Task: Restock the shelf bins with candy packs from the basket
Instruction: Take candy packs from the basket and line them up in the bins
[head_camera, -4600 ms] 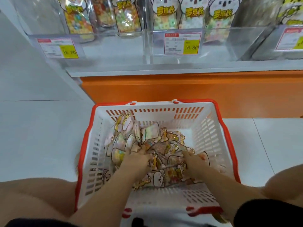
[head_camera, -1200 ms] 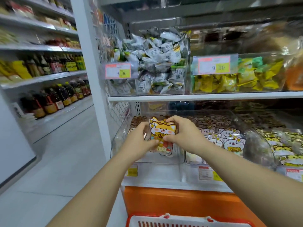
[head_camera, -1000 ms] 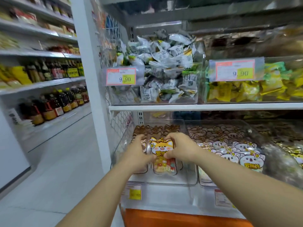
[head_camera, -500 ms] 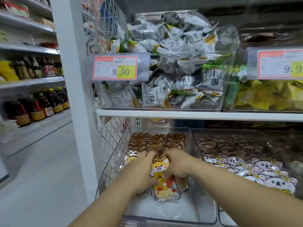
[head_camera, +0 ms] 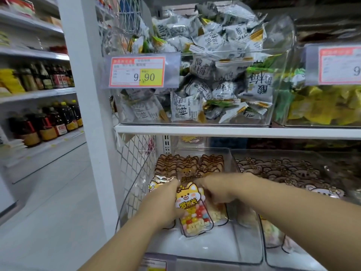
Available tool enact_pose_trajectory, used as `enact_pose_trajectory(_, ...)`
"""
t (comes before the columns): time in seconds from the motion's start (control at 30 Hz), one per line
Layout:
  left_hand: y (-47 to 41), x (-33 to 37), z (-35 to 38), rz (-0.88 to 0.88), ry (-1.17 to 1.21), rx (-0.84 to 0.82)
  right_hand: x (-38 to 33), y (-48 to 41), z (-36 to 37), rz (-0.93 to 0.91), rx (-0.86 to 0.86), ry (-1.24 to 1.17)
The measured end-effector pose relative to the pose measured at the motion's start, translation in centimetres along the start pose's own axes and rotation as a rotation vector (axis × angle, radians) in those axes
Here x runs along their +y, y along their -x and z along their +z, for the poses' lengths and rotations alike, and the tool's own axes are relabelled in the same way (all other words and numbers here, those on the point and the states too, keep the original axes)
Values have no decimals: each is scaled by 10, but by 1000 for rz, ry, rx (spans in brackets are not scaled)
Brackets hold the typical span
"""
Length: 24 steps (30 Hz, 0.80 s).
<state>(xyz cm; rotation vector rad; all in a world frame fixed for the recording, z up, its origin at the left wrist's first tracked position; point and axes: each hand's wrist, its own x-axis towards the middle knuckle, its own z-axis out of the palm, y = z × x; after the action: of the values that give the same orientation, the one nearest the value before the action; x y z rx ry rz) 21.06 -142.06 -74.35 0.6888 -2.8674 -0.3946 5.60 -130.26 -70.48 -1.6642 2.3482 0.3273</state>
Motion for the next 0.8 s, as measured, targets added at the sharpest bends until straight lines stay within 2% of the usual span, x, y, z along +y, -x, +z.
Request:
enact_pose_trajectory(0.13, 2, -4, 5, -56, 42, 5, 1, -11, -2, 10, -58, -85)
enact_pose_trajectory(0.27, 4, -9, 5, -164, 74, 5, 1, -9, -2, 121, -124, -425)
enact_pose_trajectory(0.33, 5, -13, 6, -204, 93, 6, -3, -7, -2, 136, -135, -310)
enact_pose_trajectory(0.43, 7, -14, 6, -233, 101, 13, -16, -4, 7, 107, -236, 112)
enact_pose_trajectory(0.5, 6, -12, 6, -240, 95, 21, -23, -1, 10, 137, -307, 221)
enact_pose_trajectory(0.63, 5, -8, 3, -261, 55, 24, -31, 4, 5, 151, -306, 295)
enact_pose_trajectory(0.8, -1, 2, 0, -231, -70, 52, -28, 5, 13, 248, -287, 142)
